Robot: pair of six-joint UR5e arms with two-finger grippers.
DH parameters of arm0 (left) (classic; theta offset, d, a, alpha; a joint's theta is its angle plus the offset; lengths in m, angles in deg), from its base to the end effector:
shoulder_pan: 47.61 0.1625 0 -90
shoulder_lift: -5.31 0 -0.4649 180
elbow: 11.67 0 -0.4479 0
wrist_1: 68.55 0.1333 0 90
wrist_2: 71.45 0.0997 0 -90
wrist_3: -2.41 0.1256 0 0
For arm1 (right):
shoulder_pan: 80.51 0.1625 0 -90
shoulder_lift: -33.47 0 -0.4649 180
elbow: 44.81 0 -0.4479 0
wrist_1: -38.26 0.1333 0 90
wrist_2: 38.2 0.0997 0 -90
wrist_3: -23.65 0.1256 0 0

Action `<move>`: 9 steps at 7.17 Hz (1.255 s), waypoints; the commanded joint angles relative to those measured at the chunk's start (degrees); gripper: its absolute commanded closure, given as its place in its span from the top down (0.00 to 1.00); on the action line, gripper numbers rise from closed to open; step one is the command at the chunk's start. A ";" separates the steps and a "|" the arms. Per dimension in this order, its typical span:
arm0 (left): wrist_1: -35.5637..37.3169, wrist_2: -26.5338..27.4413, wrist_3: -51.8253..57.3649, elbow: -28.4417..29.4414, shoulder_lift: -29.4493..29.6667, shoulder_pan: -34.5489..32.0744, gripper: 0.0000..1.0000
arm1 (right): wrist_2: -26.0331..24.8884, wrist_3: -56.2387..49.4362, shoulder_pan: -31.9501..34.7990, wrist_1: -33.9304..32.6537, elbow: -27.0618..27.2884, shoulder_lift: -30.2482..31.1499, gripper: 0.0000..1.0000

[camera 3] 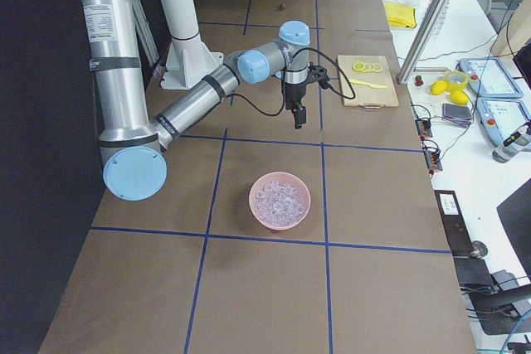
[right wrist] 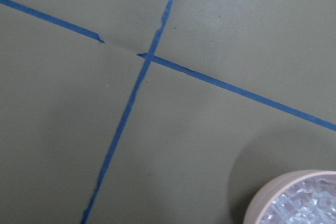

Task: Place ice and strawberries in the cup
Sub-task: 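Move the right gripper back toward the pink bowl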

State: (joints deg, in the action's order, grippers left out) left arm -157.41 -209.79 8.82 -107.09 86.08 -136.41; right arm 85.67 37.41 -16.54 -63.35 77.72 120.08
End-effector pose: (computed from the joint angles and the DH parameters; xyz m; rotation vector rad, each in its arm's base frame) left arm -0.0297 -0.4652 0.7429 -0.0428 0.8462 0.0883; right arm -0.1731 -0.4986 0.4178 0.1899 -0.6904 -0.3303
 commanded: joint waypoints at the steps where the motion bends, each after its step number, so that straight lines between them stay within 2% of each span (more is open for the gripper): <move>1: 0.00 0.00 0.00 -0.03 0.00 0.12 1.00 | 2.86 -13.80 8.33 0.02 -0.27 6.62 0.97; 3: 0.00 0.00 0.00 -0.03 0.00 0.21 1.00 | 4.71 -24.52 14.05 0.02 -1.93 10.32 0.96; 4: 0.00 0.00 0.00 -0.03 0.00 0.21 1.00 | 5.85 -25.79 14.42 0.10 -2.99 10.60 0.96; 5: 0.00 0.00 0.00 -0.03 0.00 0.38 1.00 | 5.95 -25.63 14.43 3.06 -5.26 10.69 0.96; 7: 0.00 0.00 0.00 -0.11 0.00 0.47 1.00 | 5.86 -22.31 14.34 13.86 -11.85 11.65 0.96; 9: 0.00 0.00 0.00 -0.11 0.00 0.56 1.00 | 5.77 -20.54 13.64 20.20 -15.12 13.23 0.96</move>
State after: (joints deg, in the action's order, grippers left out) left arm -157.40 -209.79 8.82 -107.16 86.08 -135.92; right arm 91.51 15.51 -2.40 -47.14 64.68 132.50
